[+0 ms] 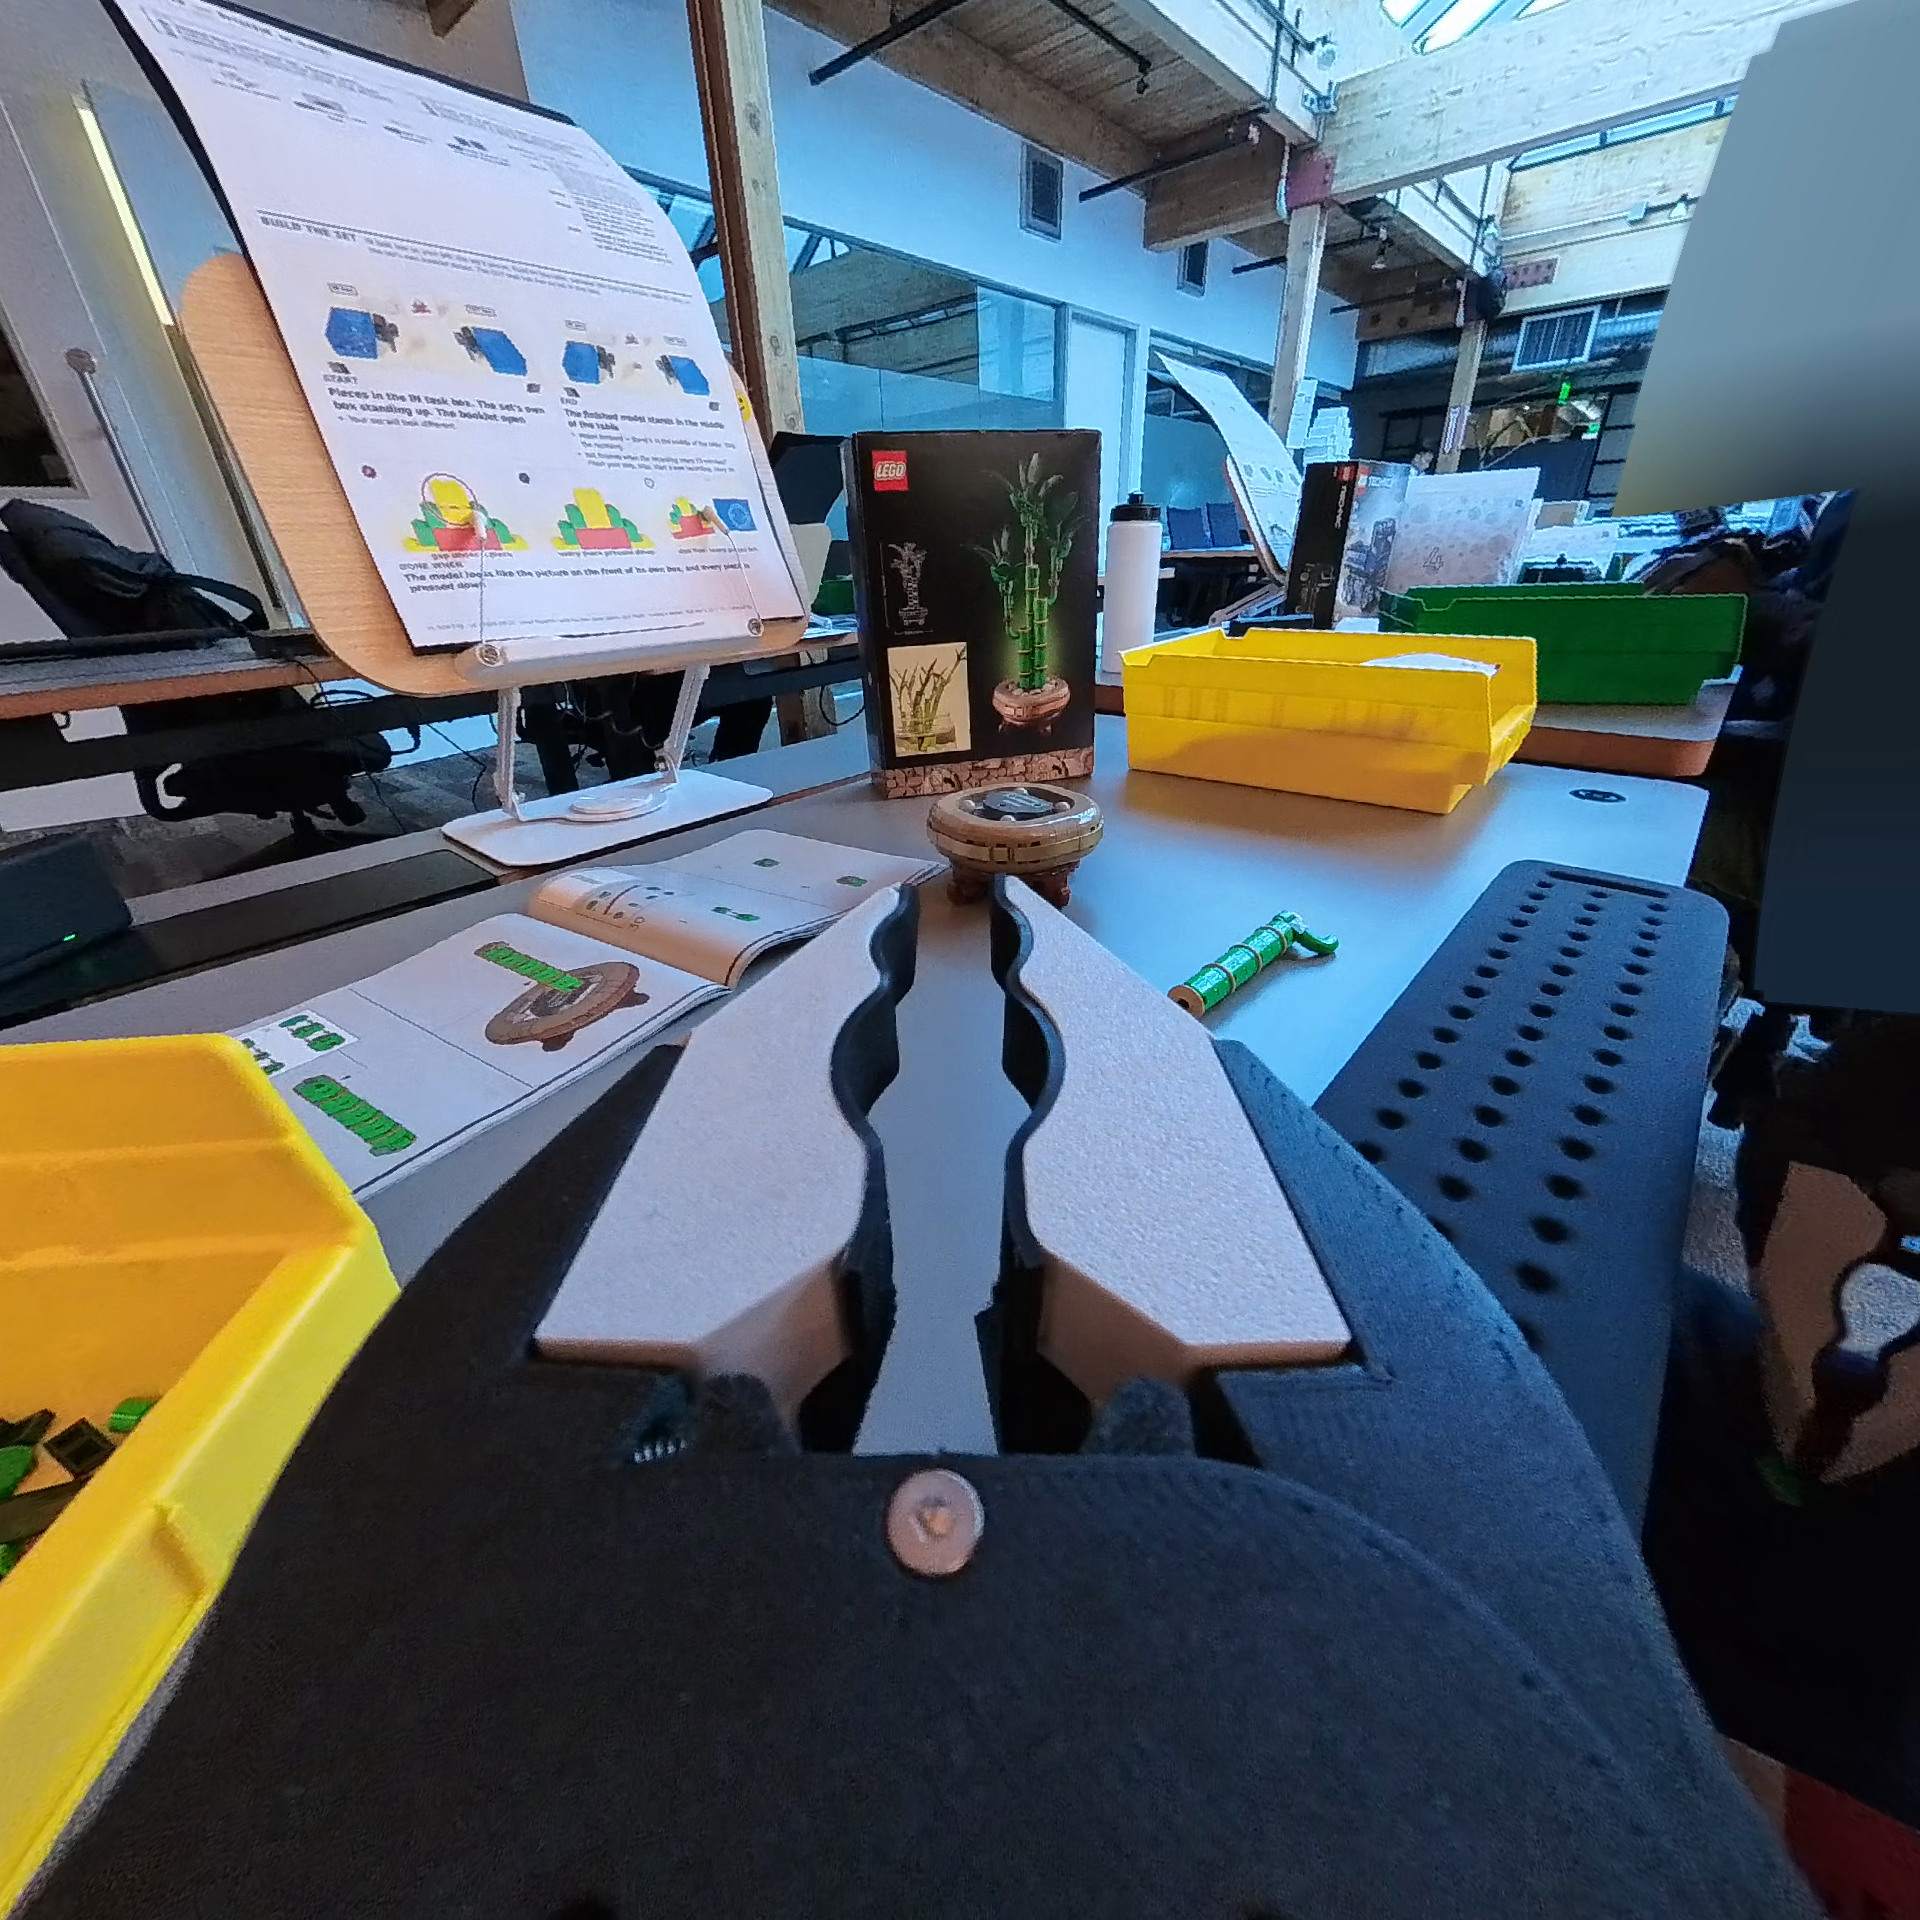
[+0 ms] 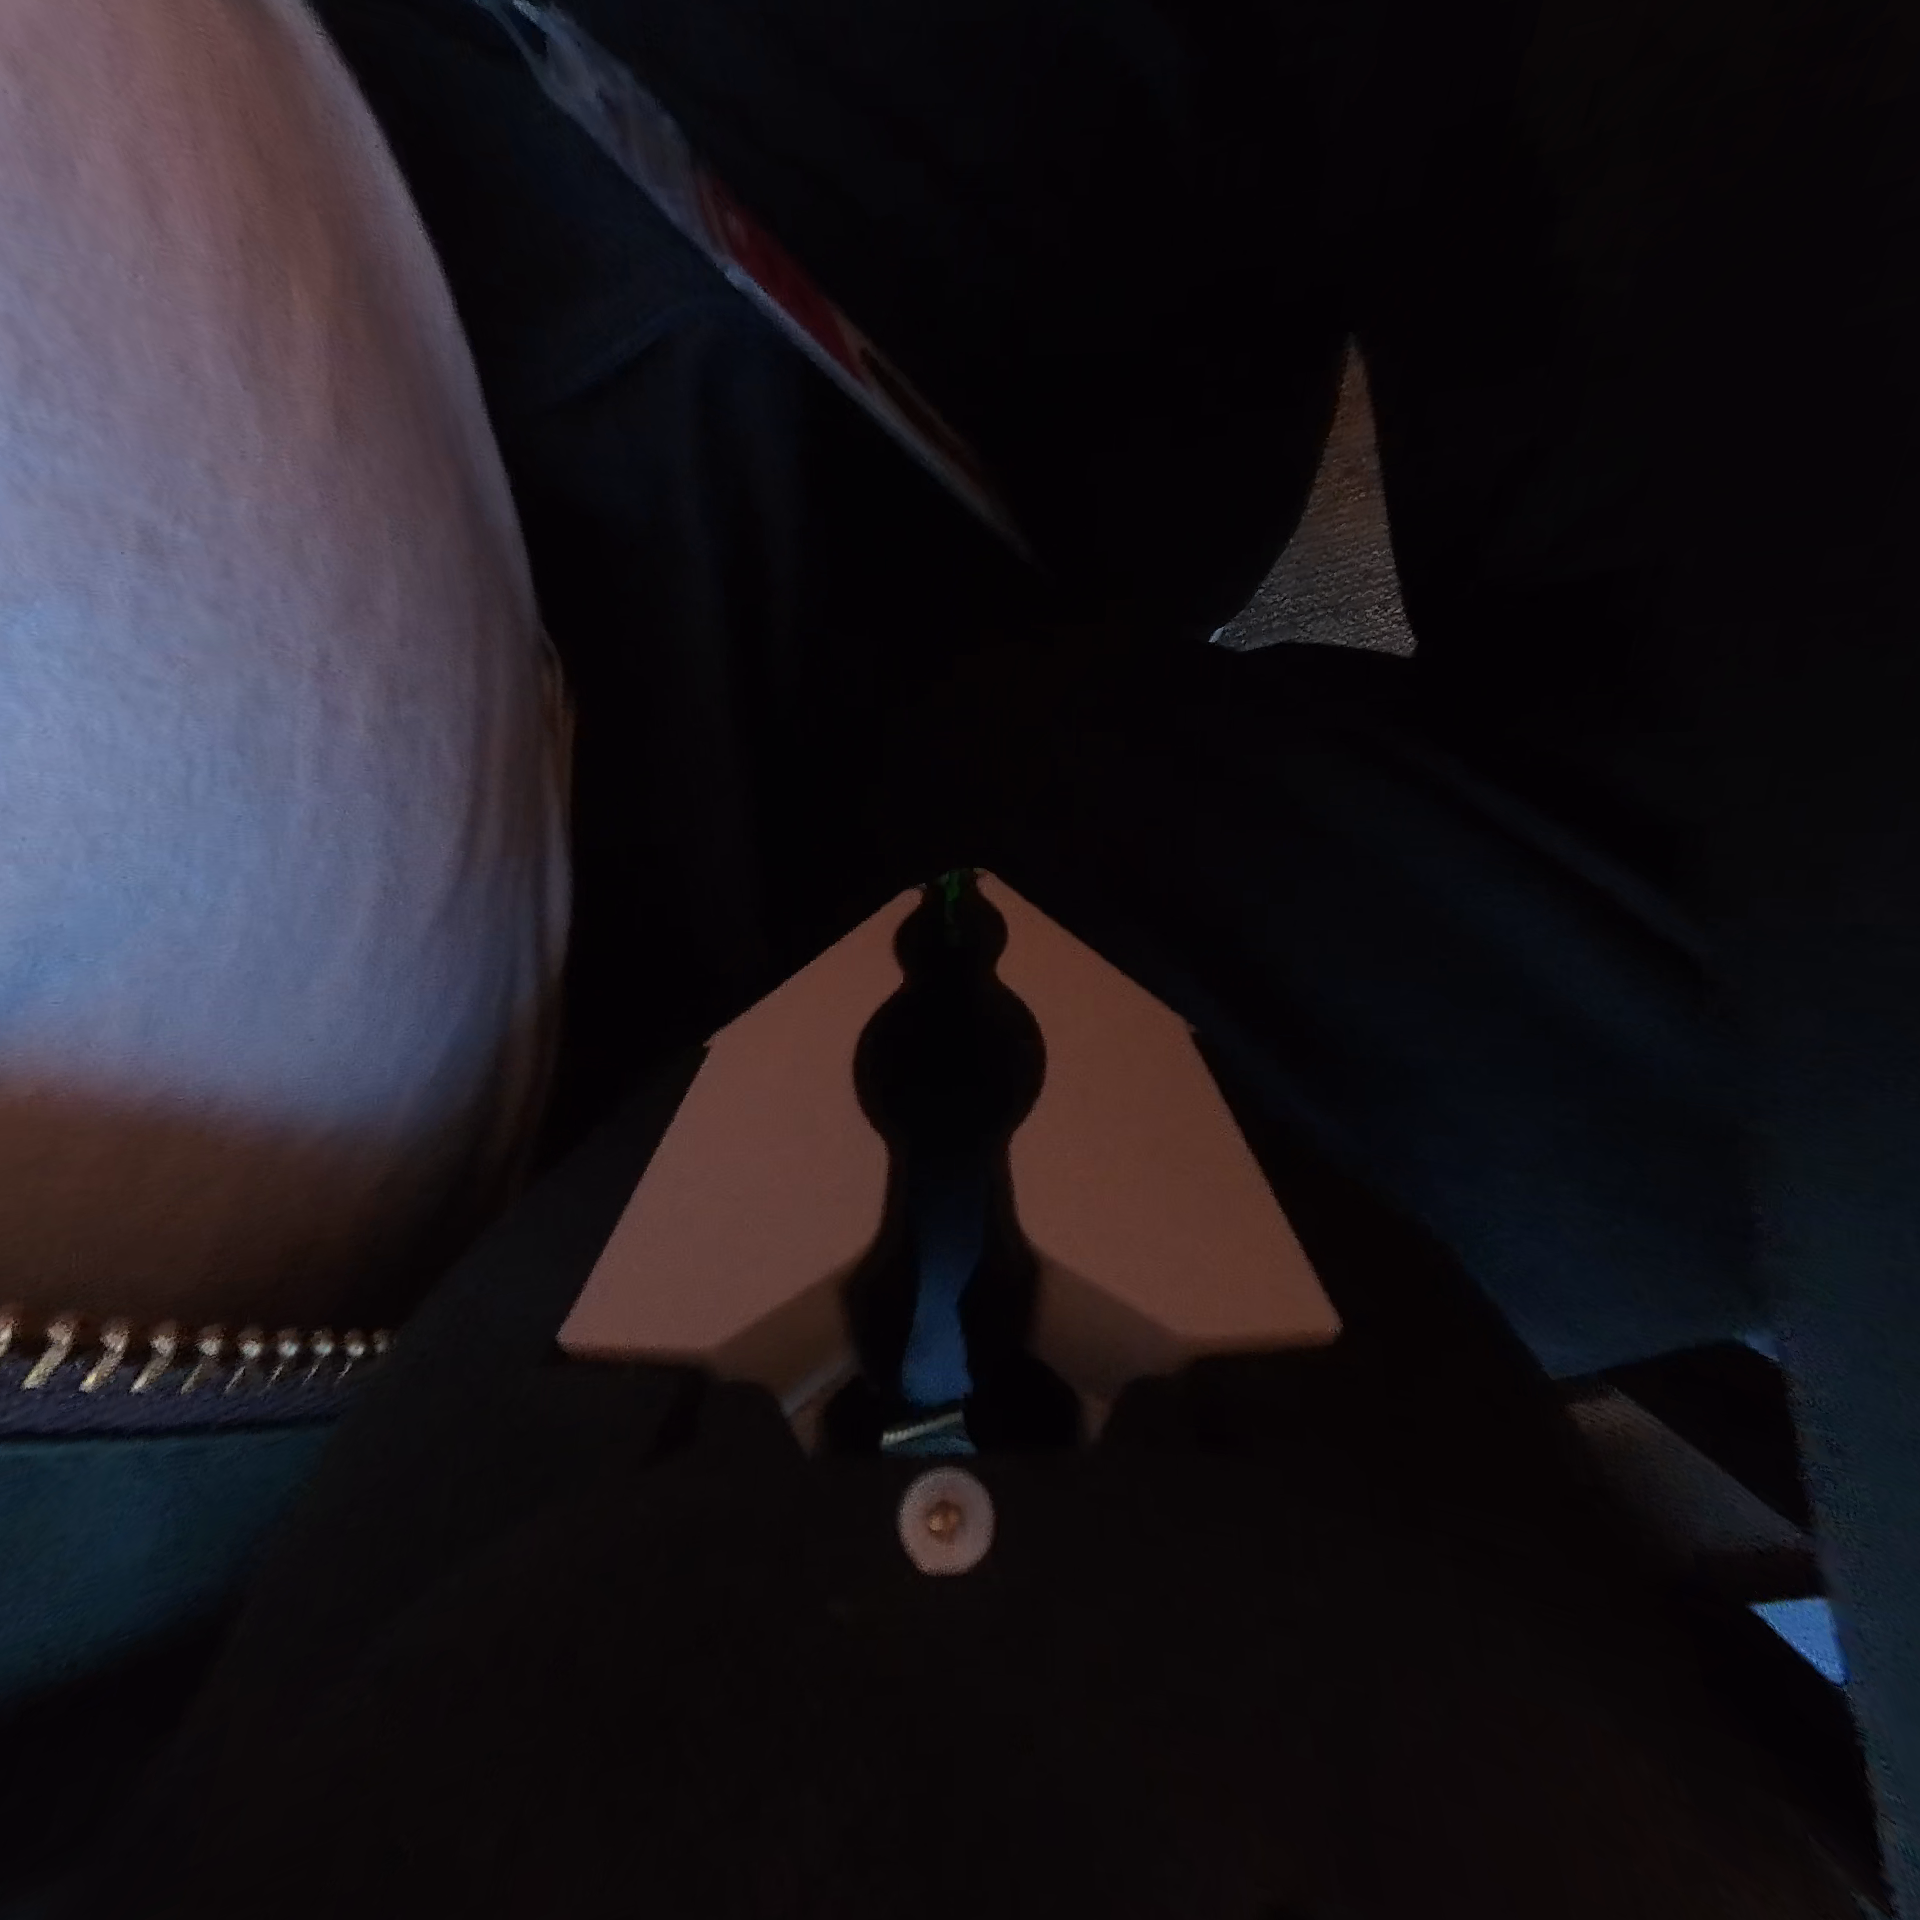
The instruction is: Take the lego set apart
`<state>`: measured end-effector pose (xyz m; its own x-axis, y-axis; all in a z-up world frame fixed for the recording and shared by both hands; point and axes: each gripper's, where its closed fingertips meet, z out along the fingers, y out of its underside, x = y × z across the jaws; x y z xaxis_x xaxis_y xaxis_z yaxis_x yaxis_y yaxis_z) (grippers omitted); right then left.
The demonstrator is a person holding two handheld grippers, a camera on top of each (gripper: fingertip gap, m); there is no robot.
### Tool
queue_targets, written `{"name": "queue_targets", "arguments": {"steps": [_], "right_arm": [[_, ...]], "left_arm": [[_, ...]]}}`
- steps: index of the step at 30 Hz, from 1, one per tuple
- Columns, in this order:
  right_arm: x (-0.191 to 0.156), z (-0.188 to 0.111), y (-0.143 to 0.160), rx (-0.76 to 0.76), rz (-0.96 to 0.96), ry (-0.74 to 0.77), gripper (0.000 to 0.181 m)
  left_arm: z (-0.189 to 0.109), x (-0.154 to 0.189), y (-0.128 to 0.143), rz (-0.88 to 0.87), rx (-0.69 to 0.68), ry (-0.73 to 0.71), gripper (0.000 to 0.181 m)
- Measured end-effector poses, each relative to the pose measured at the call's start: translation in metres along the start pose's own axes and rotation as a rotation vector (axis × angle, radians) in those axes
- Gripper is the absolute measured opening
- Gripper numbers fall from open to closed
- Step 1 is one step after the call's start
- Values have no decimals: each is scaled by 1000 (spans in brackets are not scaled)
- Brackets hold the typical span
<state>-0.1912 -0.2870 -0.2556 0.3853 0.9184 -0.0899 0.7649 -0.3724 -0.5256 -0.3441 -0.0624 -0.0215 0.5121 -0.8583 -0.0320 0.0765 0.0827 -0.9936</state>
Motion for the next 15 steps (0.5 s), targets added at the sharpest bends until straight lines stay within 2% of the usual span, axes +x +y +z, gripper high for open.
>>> {"name": "queue_targets", "arguments": {"steps": [3,15], "right_arm": [[8,3,2,-9,47,22,13],[-8,14,15,-76,94,-82,16]], "left_arm": [[0,-1,0,-6,3,0,11],[-2,-2,-3,-25,18,0,10]]}}
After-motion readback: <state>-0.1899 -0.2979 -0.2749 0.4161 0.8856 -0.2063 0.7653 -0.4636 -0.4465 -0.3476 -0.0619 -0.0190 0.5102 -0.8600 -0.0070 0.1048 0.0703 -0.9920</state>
